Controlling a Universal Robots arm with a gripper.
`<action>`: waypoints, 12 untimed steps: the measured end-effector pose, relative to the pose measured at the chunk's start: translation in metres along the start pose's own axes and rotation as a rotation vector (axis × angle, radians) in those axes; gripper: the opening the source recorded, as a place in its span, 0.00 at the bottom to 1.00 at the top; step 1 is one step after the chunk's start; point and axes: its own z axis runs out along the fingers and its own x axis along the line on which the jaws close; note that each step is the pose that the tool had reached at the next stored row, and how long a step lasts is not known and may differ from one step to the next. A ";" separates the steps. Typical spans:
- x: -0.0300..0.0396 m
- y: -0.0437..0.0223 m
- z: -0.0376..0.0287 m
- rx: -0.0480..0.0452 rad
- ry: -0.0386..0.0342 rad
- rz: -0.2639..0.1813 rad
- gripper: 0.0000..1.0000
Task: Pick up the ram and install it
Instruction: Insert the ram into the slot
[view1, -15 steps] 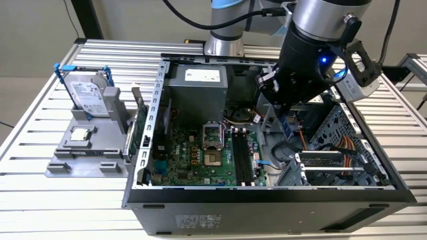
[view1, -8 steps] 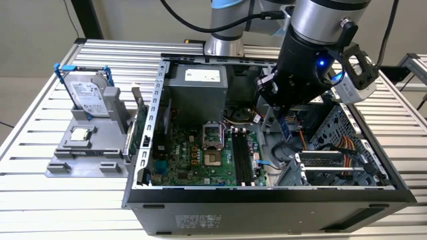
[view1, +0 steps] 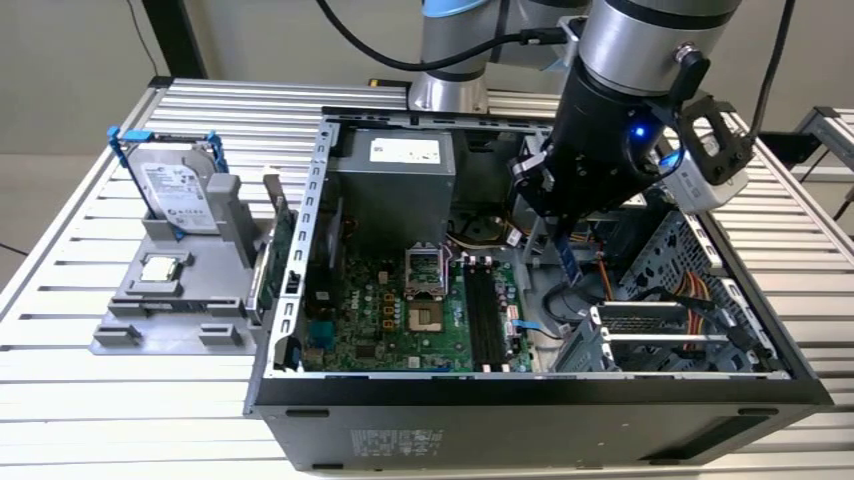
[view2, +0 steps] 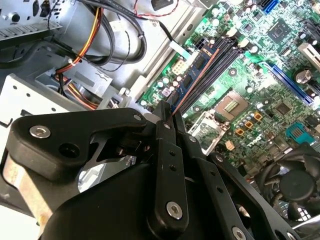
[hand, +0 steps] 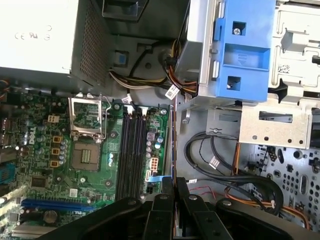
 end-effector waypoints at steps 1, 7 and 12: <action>0.0000 0.0000 0.0005 0.0001 -0.0002 0.000 0.00; 0.0004 -0.0002 0.0041 0.0001 -0.0013 0.001 0.00; 0.0006 -0.0004 0.0068 0.0003 -0.0016 0.002 0.00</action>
